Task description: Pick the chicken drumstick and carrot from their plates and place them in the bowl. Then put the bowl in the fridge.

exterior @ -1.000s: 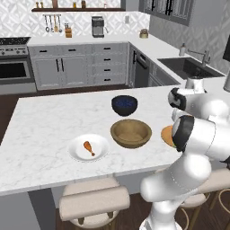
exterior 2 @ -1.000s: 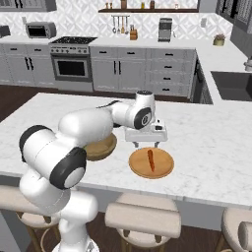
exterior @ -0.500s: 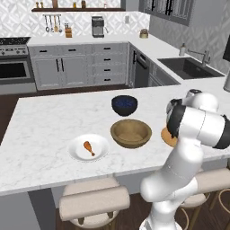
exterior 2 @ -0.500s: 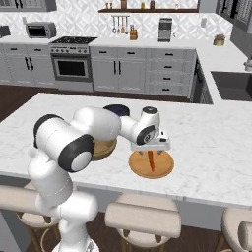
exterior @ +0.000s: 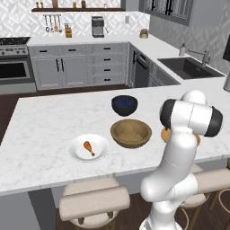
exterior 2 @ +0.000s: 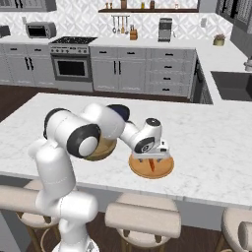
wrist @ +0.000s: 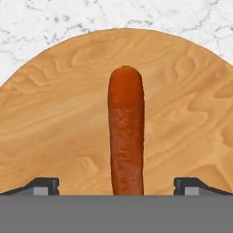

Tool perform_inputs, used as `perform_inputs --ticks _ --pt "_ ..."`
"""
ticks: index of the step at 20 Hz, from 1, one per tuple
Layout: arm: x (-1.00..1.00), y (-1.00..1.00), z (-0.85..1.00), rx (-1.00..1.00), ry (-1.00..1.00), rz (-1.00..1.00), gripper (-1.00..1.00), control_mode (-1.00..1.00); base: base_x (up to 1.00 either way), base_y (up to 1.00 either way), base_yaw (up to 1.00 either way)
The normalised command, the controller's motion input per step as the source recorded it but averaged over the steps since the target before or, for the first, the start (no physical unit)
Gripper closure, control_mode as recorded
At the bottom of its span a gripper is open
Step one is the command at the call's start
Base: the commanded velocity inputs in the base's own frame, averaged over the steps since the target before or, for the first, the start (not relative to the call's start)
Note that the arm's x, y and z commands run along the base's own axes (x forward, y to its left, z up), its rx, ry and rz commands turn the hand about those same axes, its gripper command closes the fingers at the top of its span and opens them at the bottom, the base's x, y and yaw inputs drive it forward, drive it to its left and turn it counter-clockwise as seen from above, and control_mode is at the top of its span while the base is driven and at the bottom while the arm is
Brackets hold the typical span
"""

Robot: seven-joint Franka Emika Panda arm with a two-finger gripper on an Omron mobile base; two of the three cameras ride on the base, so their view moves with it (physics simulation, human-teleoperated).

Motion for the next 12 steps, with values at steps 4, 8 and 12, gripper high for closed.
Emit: perform_inputs --ticks 4,8,12 --pt "0.29 0.00 -0.27 0.04 0.01 0.00 -1.00 -1.00 0.00 0.00 0.00" --pt "0.21 0.00 -0.18 0.02 0.05 0.00 1.00 -1.00 0.00 0.00 0.00" --pt "0.02 0.04 -0.01 0.00 0.01 0.00 1.00 -1.00 0.00 0.00 0.00"
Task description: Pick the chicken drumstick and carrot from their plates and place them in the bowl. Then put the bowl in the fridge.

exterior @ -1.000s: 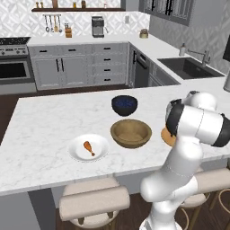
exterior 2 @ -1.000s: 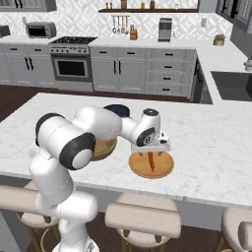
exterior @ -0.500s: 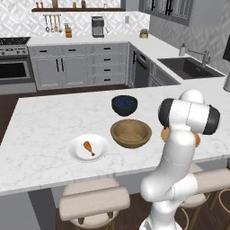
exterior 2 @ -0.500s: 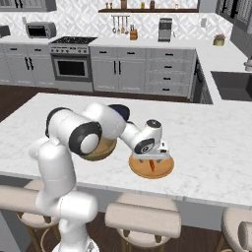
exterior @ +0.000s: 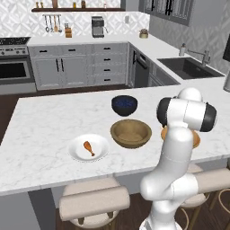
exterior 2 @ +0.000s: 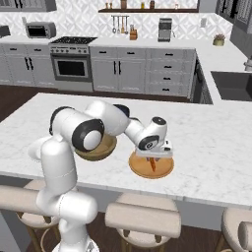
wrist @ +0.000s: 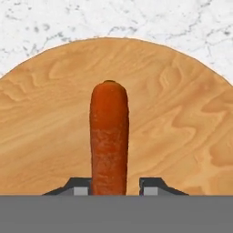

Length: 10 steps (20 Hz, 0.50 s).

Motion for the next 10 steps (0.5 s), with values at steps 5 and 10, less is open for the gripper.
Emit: perform_inputs --ticks 5,10 --pt "0.00 0.29 0.08 0.00 0.00 0.00 1.00 -1.00 0.00 0.00 0.00" --pt "-0.06 0.54 0.79 -0.05 0.02 0.00 1.00 -1.00 0.00 0.00 0.00"
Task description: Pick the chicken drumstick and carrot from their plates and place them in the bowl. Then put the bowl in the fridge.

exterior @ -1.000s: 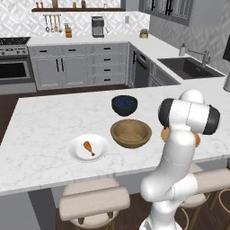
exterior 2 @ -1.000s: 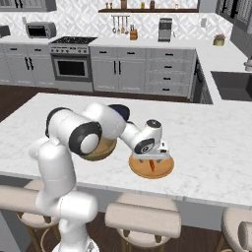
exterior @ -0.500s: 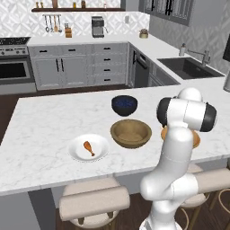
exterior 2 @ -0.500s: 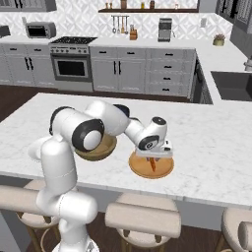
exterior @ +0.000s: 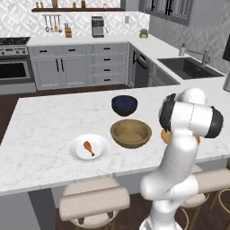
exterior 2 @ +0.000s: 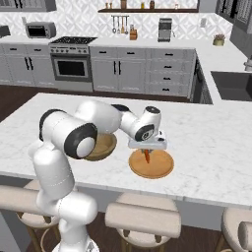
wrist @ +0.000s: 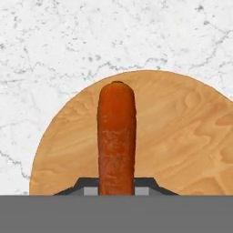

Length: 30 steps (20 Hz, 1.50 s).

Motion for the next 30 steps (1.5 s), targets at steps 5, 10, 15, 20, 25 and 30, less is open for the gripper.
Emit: perform_inputs --ticks 5,10,15,20,25,30 --pt "-0.04 0.91 1.00 -0.11 0.06 0.05 1.00 -1.00 0.00 0.00 0.00" --pt "-0.09 0.99 0.74 0.00 0.01 0.15 1.00 -1.00 0.00 0.00 0.00" --pt "0.00 1.00 0.51 0.01 0.00 0.17 1.00 -1.00 0.00 0.00 0.00" --pt "0.00 1.00 0.05 0.02 -0.01 0.11 1.00 -1.00 0.00 0.00 0.00" --pt "-0.32 0.36 -0.61 0.03 -0.10 0.01 1.00 -1.00 0.00 0.00 0.00" --pt "-0.26 0.21 -0.72 0.00 0.00 0.00 1.00 -1.00 0.00 0.00 0.00"
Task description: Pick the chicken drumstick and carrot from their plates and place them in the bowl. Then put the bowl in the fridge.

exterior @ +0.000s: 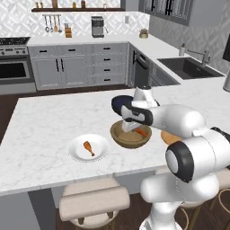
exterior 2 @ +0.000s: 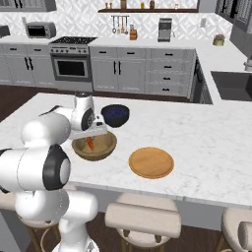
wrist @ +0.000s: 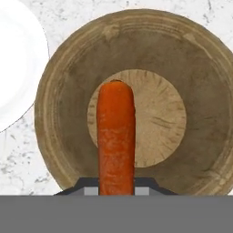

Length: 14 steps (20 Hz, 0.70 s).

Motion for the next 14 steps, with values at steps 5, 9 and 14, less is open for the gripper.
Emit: perform_inputs --ticks 5,9,14 --pt "0.39 0.05 0.00 0.00 0.01 0.00 1.00 -1.00 0.00 0.00 0.00" --pt "0.31 0.00 -0.01 0.00 0.00 0.00 1.00 -1.00 0.00 0.00 0.00" --pt "0.10 0.00 -0.03 0.00 0.00 0.00 -1.00 -1.00 0.00 0.00 0.00"
